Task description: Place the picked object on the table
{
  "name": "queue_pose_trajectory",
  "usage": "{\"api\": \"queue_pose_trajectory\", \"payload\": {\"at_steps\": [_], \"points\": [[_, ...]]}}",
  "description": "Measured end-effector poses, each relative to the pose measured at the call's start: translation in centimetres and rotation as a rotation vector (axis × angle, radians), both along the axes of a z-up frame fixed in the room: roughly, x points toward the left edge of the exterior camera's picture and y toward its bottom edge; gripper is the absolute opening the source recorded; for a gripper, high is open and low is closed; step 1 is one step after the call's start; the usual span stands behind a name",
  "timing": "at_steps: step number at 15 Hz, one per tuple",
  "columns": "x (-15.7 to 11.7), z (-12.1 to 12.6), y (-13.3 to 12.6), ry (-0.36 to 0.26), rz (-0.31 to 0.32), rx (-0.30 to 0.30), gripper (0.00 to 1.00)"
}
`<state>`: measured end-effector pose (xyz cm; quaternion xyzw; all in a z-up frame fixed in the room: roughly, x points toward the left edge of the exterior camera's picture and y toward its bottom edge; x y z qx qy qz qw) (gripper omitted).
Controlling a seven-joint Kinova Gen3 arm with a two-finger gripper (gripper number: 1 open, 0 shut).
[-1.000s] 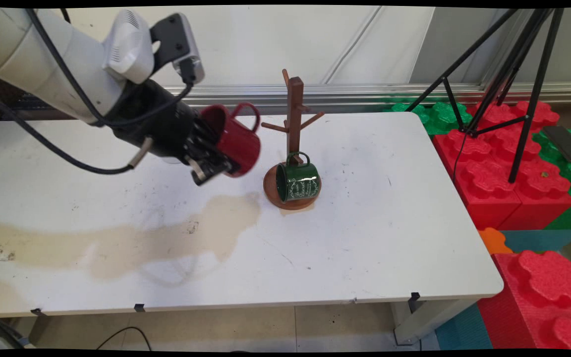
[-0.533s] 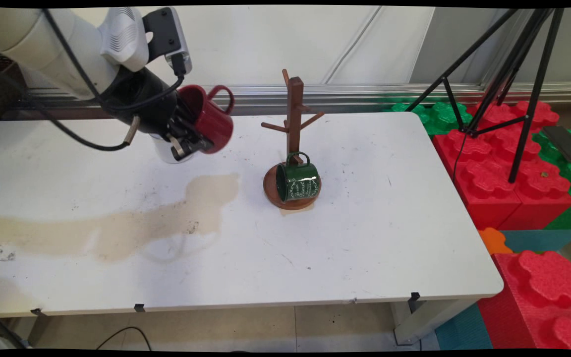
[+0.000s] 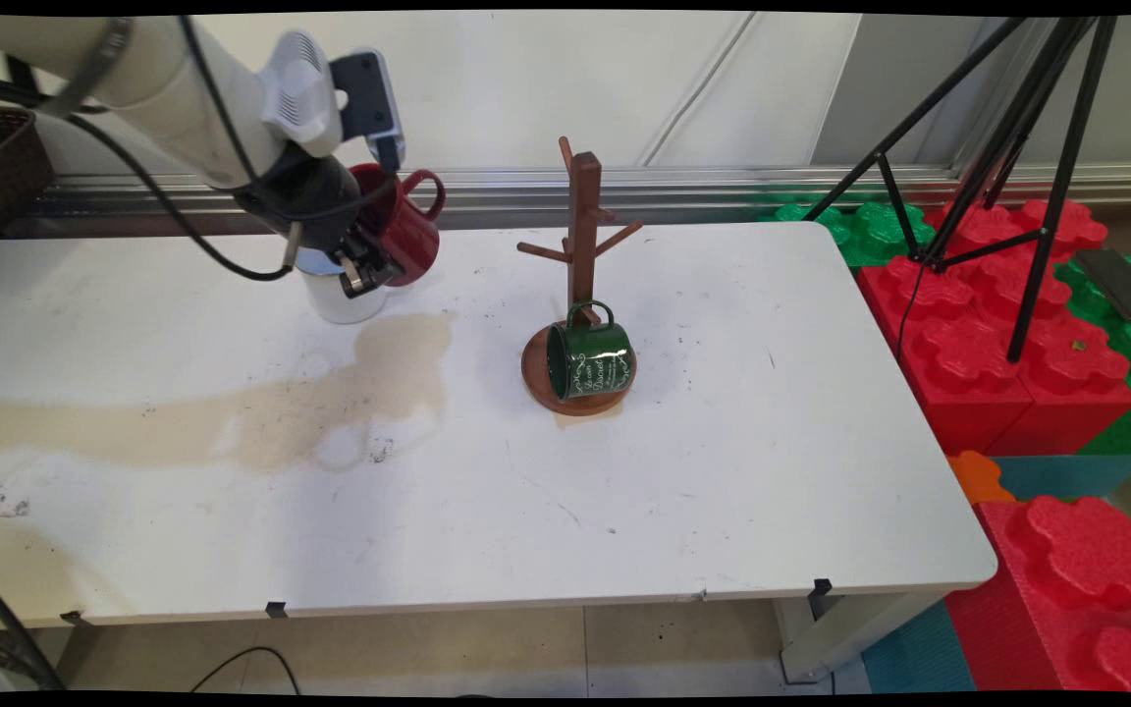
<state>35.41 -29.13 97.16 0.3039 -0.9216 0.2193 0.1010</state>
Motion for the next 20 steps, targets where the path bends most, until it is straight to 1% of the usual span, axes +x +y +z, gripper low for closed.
{"api": "queue_pose_trajectory", "payload": {"at_steps": [3, 8, 13, 16, 20], "points": [[0.1, -1.5, -1.9, -0.042, 0.000, 0.020, 0.00], [-0.1, -5.0, -5.1, -0.101, -0.009, 0.099, 0.00], [0.0, -7.5, -7.1, -0.137, -0.016, 0.156, 0.00], [0.1, -9.5, -8.4, -0.158, -0.022, 0.202, 0.00], [0.1, -11.7, -9.8, -0.173, -0.034, 0.250, 0.00]]}}
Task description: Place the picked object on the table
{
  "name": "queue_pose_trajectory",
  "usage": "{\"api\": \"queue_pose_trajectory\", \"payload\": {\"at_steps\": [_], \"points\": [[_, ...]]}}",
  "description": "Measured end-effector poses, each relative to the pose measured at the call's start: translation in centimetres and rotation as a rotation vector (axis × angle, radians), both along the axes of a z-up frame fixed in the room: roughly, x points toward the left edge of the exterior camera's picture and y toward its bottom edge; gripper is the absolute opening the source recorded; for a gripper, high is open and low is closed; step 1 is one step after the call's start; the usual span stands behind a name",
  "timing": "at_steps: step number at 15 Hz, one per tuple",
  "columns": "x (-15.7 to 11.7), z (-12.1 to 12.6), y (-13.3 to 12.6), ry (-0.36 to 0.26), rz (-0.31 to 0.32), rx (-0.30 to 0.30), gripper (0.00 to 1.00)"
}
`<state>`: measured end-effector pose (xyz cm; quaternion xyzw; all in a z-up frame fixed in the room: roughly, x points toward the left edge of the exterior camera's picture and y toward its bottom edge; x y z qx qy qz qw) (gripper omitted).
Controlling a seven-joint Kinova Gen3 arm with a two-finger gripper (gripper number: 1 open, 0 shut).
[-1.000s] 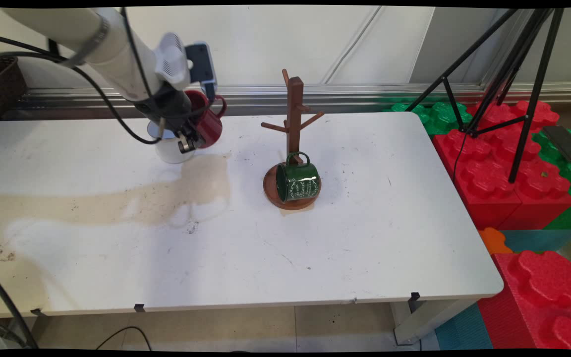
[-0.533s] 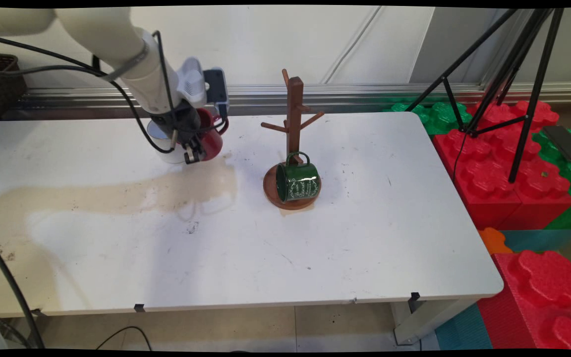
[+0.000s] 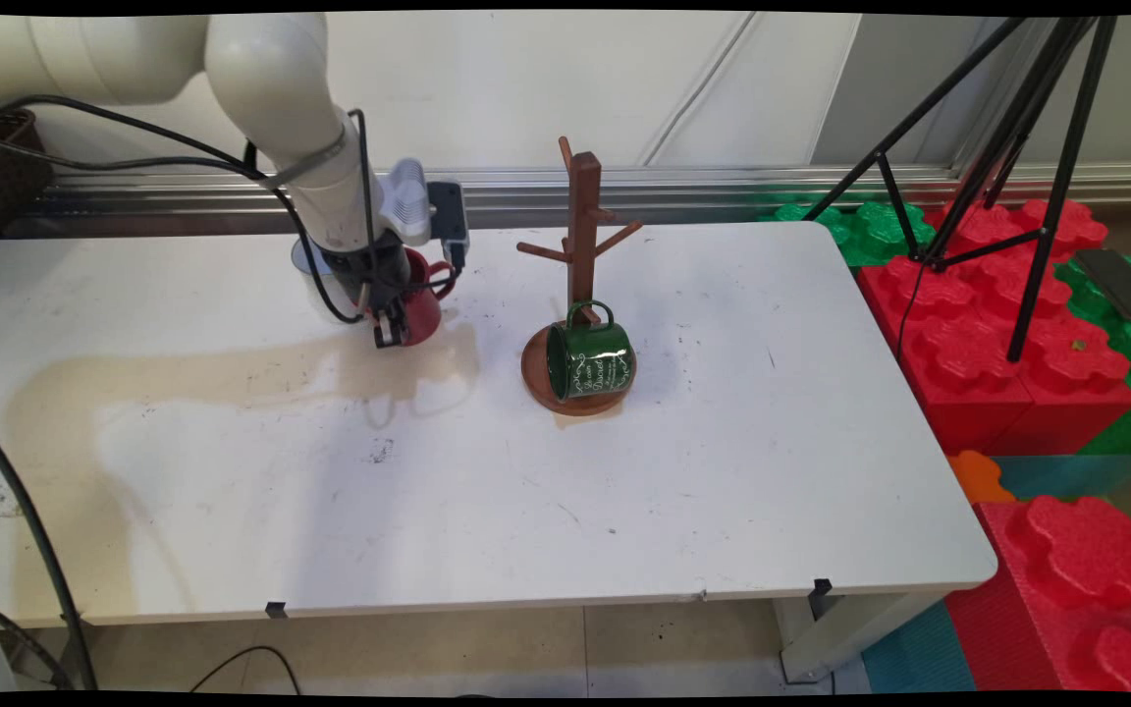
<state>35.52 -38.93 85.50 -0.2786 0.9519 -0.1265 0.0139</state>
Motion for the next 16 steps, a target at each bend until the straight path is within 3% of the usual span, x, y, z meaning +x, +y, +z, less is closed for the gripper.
{"api": "queue_pose_trajectory", "payload": {"at_steps": [14, 15, 16], "points": [[0.0, -3.6, -1.6, -0.020, -0.055, 0.055, 0.00], [0.0, -3.8, -1.7, -0.021, -0.059, 0.059, 1.00], [0.0, -3.9, -1.8, -0.021, -0.061, 0.060, 1.00]]}}
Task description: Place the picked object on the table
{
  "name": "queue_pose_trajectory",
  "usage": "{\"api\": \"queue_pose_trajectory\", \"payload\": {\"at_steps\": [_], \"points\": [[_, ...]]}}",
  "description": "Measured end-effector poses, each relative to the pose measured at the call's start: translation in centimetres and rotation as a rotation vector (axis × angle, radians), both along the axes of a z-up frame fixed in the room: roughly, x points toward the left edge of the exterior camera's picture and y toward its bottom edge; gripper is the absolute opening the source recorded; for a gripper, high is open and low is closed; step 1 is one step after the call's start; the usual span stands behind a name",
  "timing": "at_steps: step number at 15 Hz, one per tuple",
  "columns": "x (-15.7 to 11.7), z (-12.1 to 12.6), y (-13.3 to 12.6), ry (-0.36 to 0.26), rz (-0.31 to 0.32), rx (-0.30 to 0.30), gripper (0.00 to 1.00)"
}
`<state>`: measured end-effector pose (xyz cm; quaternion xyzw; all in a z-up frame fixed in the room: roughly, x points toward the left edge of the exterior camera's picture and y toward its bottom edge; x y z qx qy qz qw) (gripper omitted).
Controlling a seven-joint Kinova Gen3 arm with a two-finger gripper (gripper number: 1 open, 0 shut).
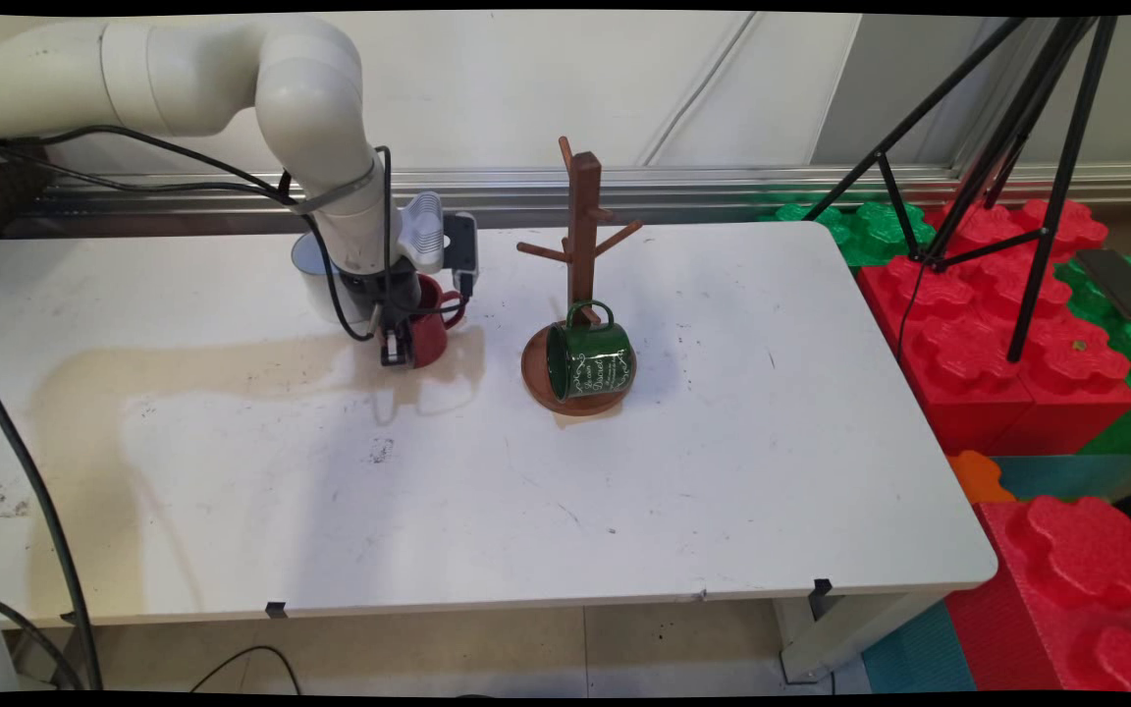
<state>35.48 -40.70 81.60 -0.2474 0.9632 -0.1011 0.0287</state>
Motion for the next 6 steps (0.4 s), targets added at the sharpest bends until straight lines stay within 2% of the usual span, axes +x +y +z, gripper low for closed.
{"api": "queue_pose_trajectory", "payload": {"at_steps": [6], "points": [[0.12, -0.05, -0.11, -0.004, -0.027, 0.002, 1.00]]}}
